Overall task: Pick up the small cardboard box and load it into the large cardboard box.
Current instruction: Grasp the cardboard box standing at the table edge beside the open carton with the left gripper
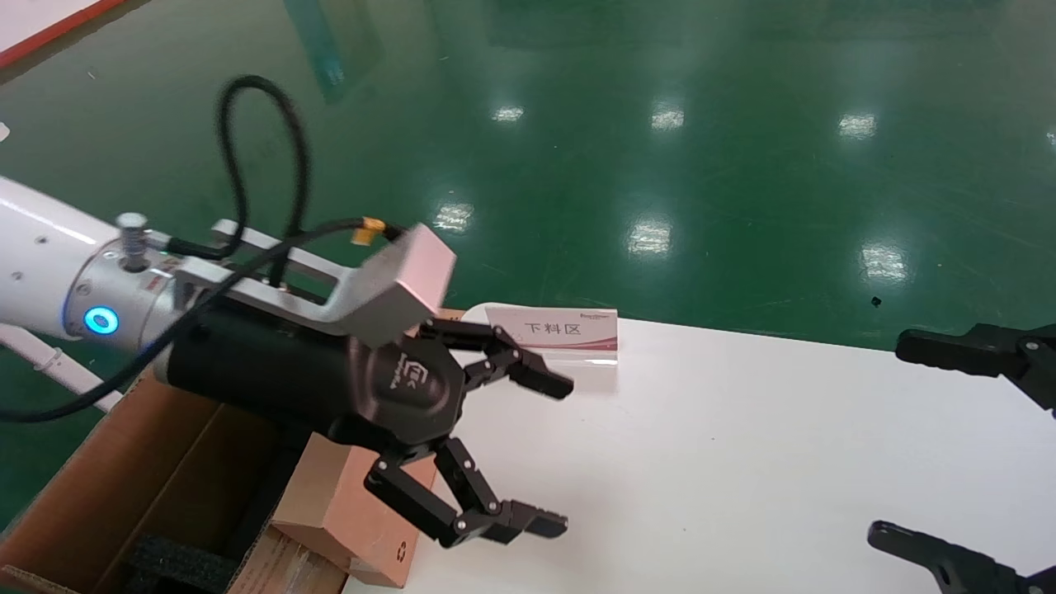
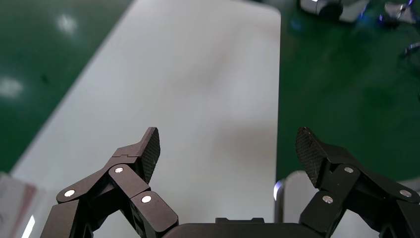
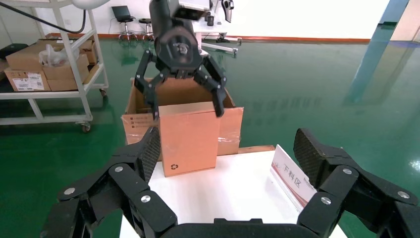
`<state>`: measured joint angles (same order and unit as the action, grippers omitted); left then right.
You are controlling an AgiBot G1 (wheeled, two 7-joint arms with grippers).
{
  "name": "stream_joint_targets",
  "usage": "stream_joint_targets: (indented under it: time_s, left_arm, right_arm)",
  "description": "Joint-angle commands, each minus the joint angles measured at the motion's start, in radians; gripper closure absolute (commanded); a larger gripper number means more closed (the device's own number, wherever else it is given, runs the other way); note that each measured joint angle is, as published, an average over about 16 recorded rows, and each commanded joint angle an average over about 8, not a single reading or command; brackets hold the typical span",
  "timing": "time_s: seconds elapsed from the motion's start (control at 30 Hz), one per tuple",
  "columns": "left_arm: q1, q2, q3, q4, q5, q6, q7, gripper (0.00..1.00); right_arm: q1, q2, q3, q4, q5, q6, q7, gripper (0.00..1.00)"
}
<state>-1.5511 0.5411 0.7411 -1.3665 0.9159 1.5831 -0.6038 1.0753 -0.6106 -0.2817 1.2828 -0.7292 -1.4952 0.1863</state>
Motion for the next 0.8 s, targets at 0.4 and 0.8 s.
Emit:
stream_joint_targets:
  time_s: [0.4, 0.8]
  left_arm:
    - [-0.264, -0.001, 0.362, 0.001, 0.095, 0.003, -0.222, 0.00]
    - [-0.500, 0.004, 0.668, 0.001, 0.196, 0.003, -0.385, 0.00]
  right_arm:
    - [0.000, 0.000, -0.001, 0.000, 0.001, 0.000, 0.000, 0.00]
    - [0.000, 0.001, -0.002, 0.000, 0.001, 0.001, -0.001, 0.00]
